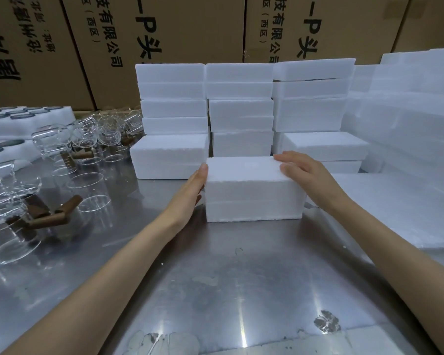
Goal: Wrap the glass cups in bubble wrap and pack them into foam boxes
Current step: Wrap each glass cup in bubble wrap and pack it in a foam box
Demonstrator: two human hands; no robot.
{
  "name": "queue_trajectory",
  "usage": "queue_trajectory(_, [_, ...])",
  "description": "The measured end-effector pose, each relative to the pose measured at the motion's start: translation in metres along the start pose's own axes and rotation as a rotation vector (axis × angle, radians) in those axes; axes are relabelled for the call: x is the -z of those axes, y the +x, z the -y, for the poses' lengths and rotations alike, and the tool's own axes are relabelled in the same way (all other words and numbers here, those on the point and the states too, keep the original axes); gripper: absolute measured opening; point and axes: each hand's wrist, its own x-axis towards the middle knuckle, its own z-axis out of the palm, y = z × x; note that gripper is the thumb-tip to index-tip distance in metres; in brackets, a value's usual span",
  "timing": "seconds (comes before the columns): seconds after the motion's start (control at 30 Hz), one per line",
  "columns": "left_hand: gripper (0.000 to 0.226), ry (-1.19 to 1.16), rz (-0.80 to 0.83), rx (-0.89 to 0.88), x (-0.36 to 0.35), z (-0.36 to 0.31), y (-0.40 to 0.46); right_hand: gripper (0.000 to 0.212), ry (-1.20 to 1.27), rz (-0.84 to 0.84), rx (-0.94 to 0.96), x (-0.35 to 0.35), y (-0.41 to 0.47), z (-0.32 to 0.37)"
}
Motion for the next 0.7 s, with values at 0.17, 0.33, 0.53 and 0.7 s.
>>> queue_trajectory(0.17, [0.084,-0.054,-0.039,0.016,0.002,0.009,-0.006,0.024,0.018,0.022,-0.030,0.001,0.000,0.007])
queue_trajectory(0.33, [0.089,-0.049,-0.045,0.057,0.002,0.009,-0.006,0.033,-0.008,0.050,-0.062,0.001,-0.002,0.008])
queue_trajectory(0.53, [0.080,-0.008,-0.093,0.089,0.006,0.004,-0.004,0.033,0.124,0.054,-0.148,0.000,-0.006,0.012])
queue_trajectory(0.7, [0.096,-0.009,-0.088,0.157,0.000,-0.002,-0.009,0.028,0.253,0.052,-0.259,-0.006,-0.009,0.014])
